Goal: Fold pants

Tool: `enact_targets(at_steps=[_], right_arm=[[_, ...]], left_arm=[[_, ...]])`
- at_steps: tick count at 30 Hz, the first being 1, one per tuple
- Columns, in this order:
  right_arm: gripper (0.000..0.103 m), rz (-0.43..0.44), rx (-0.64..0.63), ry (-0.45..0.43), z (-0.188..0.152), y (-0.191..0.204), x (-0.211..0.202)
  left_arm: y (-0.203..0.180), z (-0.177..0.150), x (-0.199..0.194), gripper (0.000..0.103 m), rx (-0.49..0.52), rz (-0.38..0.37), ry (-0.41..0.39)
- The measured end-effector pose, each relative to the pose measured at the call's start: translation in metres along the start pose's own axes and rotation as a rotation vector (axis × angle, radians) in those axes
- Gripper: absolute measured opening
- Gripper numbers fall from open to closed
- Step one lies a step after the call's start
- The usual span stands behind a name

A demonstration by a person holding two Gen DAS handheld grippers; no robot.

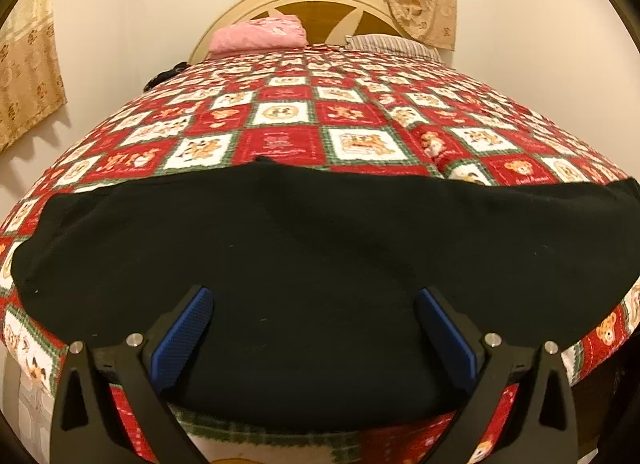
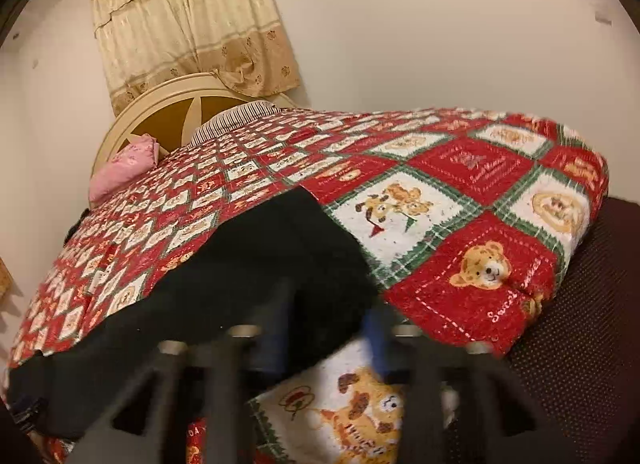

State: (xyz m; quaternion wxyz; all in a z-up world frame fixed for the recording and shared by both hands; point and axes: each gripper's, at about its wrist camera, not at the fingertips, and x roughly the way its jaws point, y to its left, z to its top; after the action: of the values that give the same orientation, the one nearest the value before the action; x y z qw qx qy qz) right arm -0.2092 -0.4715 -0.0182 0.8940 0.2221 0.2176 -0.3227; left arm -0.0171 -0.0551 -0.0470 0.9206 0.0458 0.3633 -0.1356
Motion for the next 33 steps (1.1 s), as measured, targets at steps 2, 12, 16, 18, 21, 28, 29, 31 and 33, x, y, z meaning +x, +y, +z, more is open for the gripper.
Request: enact_targets(at_steps=[2, 12, 16, 18, 21, 28, 29, 31, 33], right_arm=[[0.014, 0.040, 0.033, 0.004, 0.002, -0.007, 0.001], [0.011, 0.300, -0.121, -0.121, 0.011, 0.096, -0.062], [0.011, 0.454, -0.278, -0.048, -0.020, 0.186, -0.063], [0.011, 0.500, -0.385, -0.008, -0.049, 0.232, -0.057], [0.011, 0.526, -0.520, 0.036, -0.095, 0.284, -0.047], [0.011, 0.468, -0.824, 0.020, -0.176, 0.346, -0.043], [0.011, 0.460, -0.848, 0.018, -0.183, 0.350, -0.043], [0.011, 0.456, -0.871, 0.021, -0.188, 0.349, -0.041], [0.014, 0.456, -0.878, 0.047, -0.188, 0.346, -0.035]], left_arm=[[0.008, 0.001, -0.004, 0.103, -0.020, 0.002, -0.006], [0.034, 0.017, -0.030, 0.103, -0.042, 0.039, -0.103], [0.040, 0.018, -0.034, 0.103, -0.055, 0.034, -0.118], [0.044, 0.018, -0.035, 0.103, -0.057, 0.038, -0.121], [0.052, 0.016, -0.034, 0.103, -0.065, 0.049, -0.121], [0.073, 0.011, -0.029, 0.103, -0.105, 0.062, -0.114], [0.075, 0.010, -0.028, 0.103, -0.107, 0.062, -0.112], [0.077, 0.009, -0.026, 0.103, -0.108, 0.063, -0.108], [0.078, 0.008, -0.023, 0.103, -0.109, 0.057, -0.102]])
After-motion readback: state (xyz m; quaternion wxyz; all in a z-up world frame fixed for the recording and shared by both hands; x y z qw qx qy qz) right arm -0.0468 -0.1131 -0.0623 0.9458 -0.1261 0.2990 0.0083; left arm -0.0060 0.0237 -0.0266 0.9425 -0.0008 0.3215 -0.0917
